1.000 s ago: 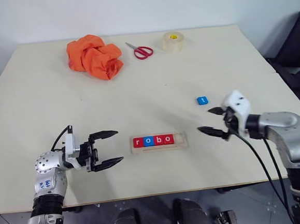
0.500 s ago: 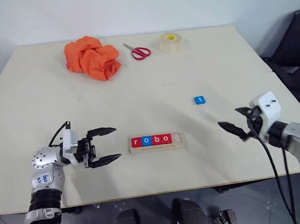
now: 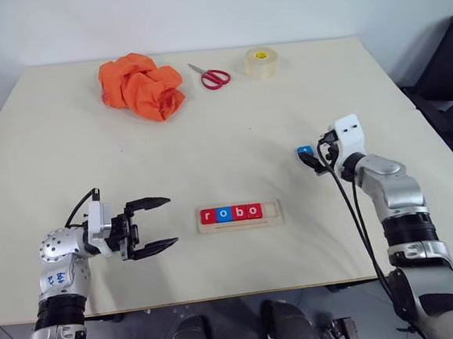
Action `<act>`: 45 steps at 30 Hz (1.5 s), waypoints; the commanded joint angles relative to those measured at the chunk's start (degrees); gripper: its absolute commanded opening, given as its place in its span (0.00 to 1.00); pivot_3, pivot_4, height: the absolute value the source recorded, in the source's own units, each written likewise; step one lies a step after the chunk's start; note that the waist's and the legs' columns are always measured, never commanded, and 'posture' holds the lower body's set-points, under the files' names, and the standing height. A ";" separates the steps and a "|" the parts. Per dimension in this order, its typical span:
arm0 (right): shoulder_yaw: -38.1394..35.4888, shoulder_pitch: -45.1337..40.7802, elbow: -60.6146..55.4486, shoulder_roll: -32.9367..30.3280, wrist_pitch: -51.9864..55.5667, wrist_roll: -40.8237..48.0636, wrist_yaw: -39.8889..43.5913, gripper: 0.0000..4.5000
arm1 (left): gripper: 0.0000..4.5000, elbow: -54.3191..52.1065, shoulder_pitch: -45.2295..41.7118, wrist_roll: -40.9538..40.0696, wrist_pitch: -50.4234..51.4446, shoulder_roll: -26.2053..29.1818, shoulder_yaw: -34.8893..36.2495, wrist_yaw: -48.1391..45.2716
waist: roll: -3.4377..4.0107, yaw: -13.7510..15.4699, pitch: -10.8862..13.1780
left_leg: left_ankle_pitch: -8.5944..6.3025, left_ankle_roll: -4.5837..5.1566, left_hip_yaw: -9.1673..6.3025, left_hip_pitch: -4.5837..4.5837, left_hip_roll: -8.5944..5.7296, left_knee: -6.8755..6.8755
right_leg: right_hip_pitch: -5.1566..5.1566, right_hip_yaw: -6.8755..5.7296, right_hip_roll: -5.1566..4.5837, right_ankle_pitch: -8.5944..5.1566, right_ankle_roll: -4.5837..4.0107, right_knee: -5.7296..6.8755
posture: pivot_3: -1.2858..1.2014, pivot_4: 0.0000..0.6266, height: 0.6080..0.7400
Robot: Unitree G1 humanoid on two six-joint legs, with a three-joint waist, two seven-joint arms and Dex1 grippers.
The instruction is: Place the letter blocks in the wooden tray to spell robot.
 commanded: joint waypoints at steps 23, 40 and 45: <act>-2.96 4.69 -15.01 4.86 4.82 2.99 -6.31 0.33 | 1.00 -1.56 0.11 -1.84 2.17 2.47 1.86 -2.64 | 0.01 -0.67 0.00 | 0.00 0.07 -0.06 0.07 0.05 -0.01 | -0.02 0.02 0.01 0.00 -0.01 0.13 | 0.52 0.24 1.00; -6.05 31.63 -64.94 11.43 36.01 10.19 -18.04 0.33 | 1.00 3.68 -4.38 -1.31 1.97 2.59 -0.27 -5.00 | 0.01 0.11 -0.01 | -0.11 0.14 -0.12 0.03 0.04 -0.07 | -0.02 -0.01 0.04 -0.03 -0.05 -0.15 | 0.52 0.24 1.00; -6.34 32.87 -65.80 13.15 37.59 10.29 -20.00 0.40 | 1.00 4.69 -5.41 -1.24 1.65 2.64 -0.72 -5.25 | 0.01 0.14 -0.01 | -0.11 0.14 -0.14 0.04 0.04 -0.06 | -0.01 -0.01 0.04 -0.02 -0.05 -0.14 | 0.52 0.24 1.00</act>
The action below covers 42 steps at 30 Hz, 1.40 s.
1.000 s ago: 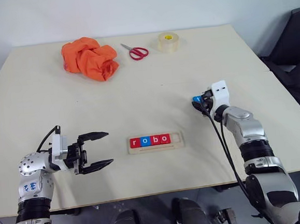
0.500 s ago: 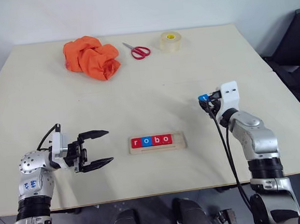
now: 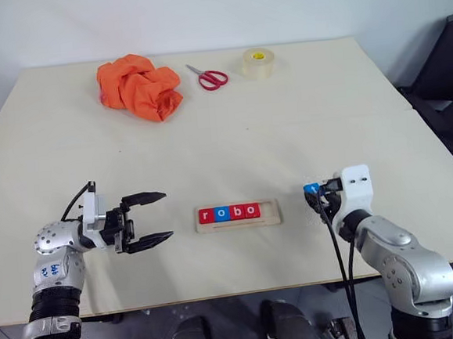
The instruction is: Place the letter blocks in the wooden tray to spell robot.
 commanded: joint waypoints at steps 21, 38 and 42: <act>8.40 -4.89 8.79 -35.51 -22.96 2.57 39.15 1.00 | 1.00 0.14 -1.07 -0.35 -1.42 -0.55 -0.60 -3.63 | -0.04 -0.01 0.01 | -0.04 0.06 -0.03 0.02 -0.03 0.02 | 0.09 -0.02 0.00 0.01 0.03 -0.10 | 0.52 0.24 1.00; 25.84 -31.84 59.13 -36.05 -57.83 -12.45 69.45 1.00 | 1.00 -7.81 5.86 -1.68 -0.62 -0.67 0.48 -1.28 | -0.02 -0.02 0.02 | 0.04 -0.07 0.13 0.02 -0.03 0.10 | 0.04 0.00 -0.03 0.03 0.07 -0.07 | 0.52 0.24 1.00; 26.69 -34.40 65.02 -33.94 -61.22 -14.50 71.55 0.96 | 1.00 -9.04 7.17 -1.82 -0.56 -0.67 1.52 -0.26 | -0.02 -0.03 0.02 | 0.10 -0.18 0.12 0.03 -0.02 0.14 | 0.04 0.01 -0.03 0.03 0.07 -0.03 | 0.52 0.24 1.00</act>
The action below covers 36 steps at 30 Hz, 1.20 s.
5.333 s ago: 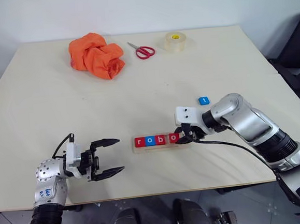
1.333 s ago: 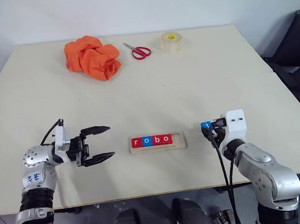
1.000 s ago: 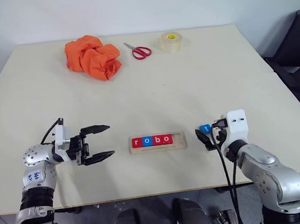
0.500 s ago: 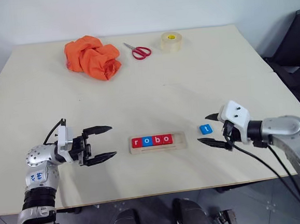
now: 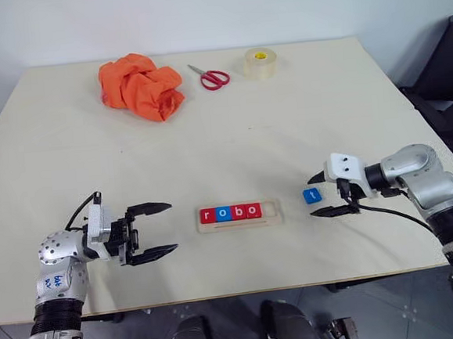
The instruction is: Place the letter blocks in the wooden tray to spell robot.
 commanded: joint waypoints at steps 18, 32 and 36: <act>-4.60 -0.73 -9.70 1.47 9.34 2.03 1.05 0.32 | 1.00 -1.90 0.40 -1.24 0.15 0.57 1.89 -0.87 | 0.01 0.00 0.00 | 0.00 0.04 -0.03 0.08 0.02 0.07 | -0.02 0.01 -0.03 0.01 -0.02 0.23 | 0.52 0.24 1.00; 1.86 -1.09 -28.07 4.32 29.00 0.87 -3.00 0.32 | 1.00 0.33 -1.83 -0.62 -0.66 -0.40 1.13 -0.87 | 0.03 0.08 0.01 | -0.04 0.09 -0.03 0.00 0.02 0.07 | -0.08 0.01 -0.04 -0.01 -0.05 0.22 | 0.52 0.24 1.00; 3.47 -1.73 -27.18 5.73 28.46 0.13 -3.51 0.32 | 1.00 -0.28 -1.14 -0.69 -0.76 -0.52 1.35 -0.63 | 0.03 0.07 0.01 | -0.05 0.09 -0.02 -0.01 0.02 0.06 | -0.09 0.01 -0.02 -0.01 -0.05 0.20 | 0.52 0.24 1.00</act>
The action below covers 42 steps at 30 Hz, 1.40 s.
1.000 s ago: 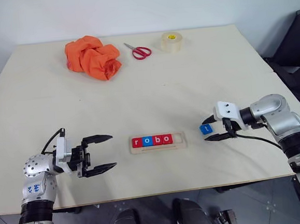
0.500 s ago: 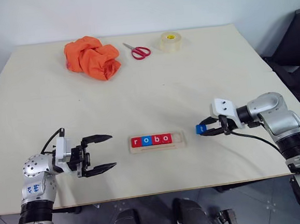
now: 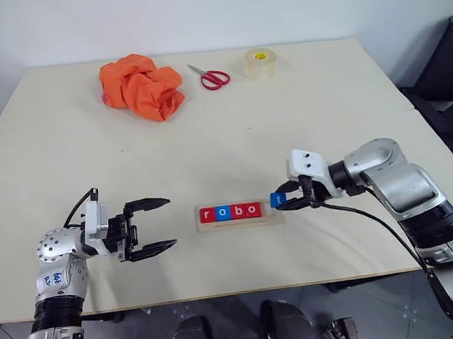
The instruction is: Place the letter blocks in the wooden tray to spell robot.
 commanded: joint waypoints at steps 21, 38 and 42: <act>3.54 -3.26 3.08 4.82 -3.03 -2.84 -0.40 0.32 | 1.00 -1.93 1.65 -0.54 -0.61 0.34 1.33 0.35 | 0.00 -0.04 0.00 | 0.00 0.00 0.01 -0.01 0.00 -0.01 | -0.01 0.00 0.01 0.00 0.00 0.00 | 0.52 0.24 1.00; 4.10 -2.45 1.28 5.04 -1.67 -2.83 0.24 0.49 | 1.00 -1.34 0.97 -0.17 -1.18 0.10 1.13 0.58 | 0.00 -0.06 0.00 | -0.01 0.00 0.00 0.00 0.00 -0.01 | -0.01 0.00 0.01 0.00 0.00 0.00 | 0.52 0.24 1.00; 3.66 -2.09 -1.24 4.40 -0.03 -2.09 0.25 0.79 | 1.00 -0.99 0.68 -0.11 -1.44 -0.02 0.94 0.60 | 0.00 -0.04 0.00 | -0.01 0.00 0.01 -0.01 0.00 -0.01 | -0.02 0.00 0.01 0.00 0.00 0.00 | 0.52 0.24 1.00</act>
